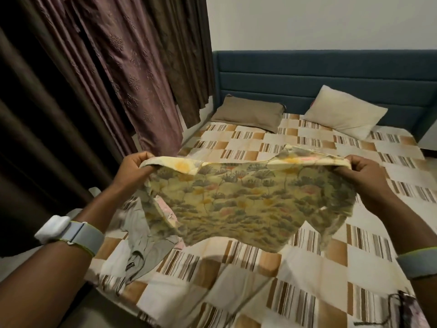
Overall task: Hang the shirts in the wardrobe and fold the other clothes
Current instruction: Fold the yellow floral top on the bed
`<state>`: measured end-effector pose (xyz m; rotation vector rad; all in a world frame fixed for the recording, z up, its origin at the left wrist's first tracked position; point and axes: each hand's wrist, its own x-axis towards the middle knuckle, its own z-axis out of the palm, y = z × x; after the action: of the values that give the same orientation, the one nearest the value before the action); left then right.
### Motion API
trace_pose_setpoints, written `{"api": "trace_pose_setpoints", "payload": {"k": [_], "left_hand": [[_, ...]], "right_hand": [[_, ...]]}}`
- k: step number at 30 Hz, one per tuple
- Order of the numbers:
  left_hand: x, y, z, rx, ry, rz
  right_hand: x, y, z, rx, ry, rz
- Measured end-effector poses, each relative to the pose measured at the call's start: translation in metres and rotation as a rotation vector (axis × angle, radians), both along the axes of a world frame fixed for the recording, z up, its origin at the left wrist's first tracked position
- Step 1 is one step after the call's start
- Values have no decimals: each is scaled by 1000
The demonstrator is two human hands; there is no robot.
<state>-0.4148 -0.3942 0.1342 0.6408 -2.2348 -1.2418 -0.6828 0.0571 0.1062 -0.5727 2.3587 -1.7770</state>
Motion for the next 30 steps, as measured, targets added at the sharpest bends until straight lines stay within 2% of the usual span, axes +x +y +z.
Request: {"api": "trace_pose_setpoints", "payload": {"k": [5,9,13,15,17,20,22,23,24,26,28,30], "left_hand": [[12,15,-50,131,-133,-89],[13,38,-99,212,-280,-158],[14,47,-136,466,-277,-129],[12,48,-165,530,-363,-201],[18,55,-197,508,-461,-320],[32,53,-234,434,-633,-596],[44,46,-252,239,-800,-778],[47,40,-264,83,-913,-892],[49,37,-279,-86,-1031,-994],[56,27,-316,-336,-1122,-1097],[63,21,-346,-287,-1037,-1085],[70,26,-356,-131,-950,-1010]], "right_hand": [[25,28,-48,35,-140,4],[65,42,-89,14,-376,-53],[97,49,-124,65,-491,-55],[117,47,-137,195,-470,-20],[144,49,-146,410,-449,74],[169,49,-173,798,-552,385],[184,54,-193,1160,-503,580],[189,56,-202,1265,-444,603],[194,59,-213,1242,-430,562],[208,62,-232,991,-560,359],[219,62,-247,735,-716,120],[235,62,-256,626,-875,49]]}}
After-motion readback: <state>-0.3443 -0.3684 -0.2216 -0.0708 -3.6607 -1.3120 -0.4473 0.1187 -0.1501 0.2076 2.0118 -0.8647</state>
